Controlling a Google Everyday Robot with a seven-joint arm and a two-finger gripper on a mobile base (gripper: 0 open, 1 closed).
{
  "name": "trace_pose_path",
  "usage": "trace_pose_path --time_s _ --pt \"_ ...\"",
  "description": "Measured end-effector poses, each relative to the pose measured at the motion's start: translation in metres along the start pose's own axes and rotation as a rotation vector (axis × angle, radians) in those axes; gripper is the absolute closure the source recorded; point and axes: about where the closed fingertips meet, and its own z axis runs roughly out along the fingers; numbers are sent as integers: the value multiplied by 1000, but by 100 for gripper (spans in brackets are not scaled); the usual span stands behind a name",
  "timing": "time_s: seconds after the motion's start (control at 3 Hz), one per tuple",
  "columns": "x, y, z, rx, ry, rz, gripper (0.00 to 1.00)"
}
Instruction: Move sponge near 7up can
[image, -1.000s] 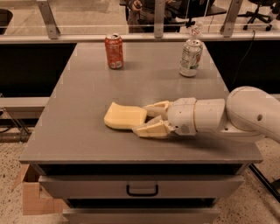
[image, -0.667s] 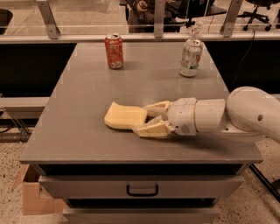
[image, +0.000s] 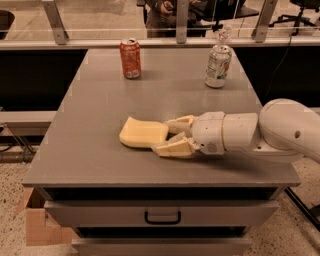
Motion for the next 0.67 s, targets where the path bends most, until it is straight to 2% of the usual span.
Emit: trace_pose_path --time_s 0.67 --pt "0 0 0 0 0 0 100"
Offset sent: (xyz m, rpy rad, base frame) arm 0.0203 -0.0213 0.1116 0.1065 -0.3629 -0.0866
